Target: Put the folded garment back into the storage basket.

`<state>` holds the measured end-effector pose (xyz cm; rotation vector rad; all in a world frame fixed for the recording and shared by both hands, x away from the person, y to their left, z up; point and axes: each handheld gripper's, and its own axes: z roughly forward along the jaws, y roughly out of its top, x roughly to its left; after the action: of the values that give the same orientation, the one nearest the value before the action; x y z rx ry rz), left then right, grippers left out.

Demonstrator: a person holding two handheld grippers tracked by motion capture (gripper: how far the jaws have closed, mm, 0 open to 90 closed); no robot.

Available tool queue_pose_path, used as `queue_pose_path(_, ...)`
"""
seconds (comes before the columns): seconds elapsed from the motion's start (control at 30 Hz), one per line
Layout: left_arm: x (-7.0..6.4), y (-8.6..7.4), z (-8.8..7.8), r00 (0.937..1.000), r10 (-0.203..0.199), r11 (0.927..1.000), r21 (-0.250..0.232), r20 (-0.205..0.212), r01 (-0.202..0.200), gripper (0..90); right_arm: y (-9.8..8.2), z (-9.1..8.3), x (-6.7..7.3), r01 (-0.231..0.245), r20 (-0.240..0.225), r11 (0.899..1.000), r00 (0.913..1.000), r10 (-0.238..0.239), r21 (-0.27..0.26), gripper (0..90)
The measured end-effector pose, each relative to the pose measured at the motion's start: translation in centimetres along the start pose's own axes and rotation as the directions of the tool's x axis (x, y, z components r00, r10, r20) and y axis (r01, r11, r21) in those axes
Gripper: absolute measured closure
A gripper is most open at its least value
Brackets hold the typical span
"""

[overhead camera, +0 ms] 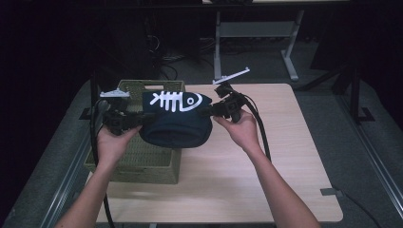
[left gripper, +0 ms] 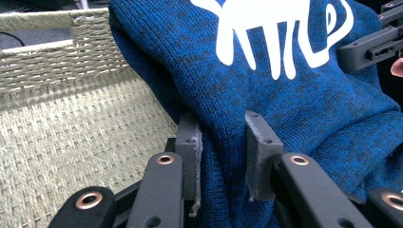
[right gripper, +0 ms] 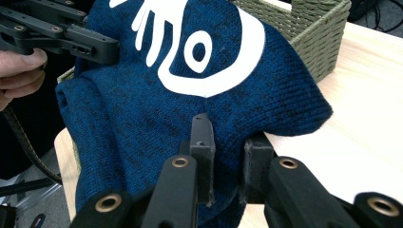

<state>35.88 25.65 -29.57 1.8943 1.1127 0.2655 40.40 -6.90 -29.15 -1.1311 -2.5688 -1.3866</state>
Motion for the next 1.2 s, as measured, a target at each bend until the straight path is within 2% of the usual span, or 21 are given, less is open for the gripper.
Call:
queue_pose_path(0.6,2.0,-0.8,-1.8,1.0,-0.009,0.9999,-0.011,-0.004,0.009,71.0,1.3,1.8,1.4,0.03,-0.023,1.0,0.9993,-0.03,0.003,78.6)
queue_pose_path(1.03,3.5,-1.6,-2.9,0.9992,-0.032,0.9994,-0.013,-0.025,0.031,71.0,2.0,3.5,2.2,0.044,-0.043,0.999,0.9982,-0.043,0.009,78.4)
queue_pose_path(1.2,4.2,-2.1,-3.2,0.9979,-0.04,0.9992,-0.011,-0.051,0.04,70.9,2.3,4.5,3.0,0.058,-0.036,0.998,0.9977,-0.058,0.013,78.1)
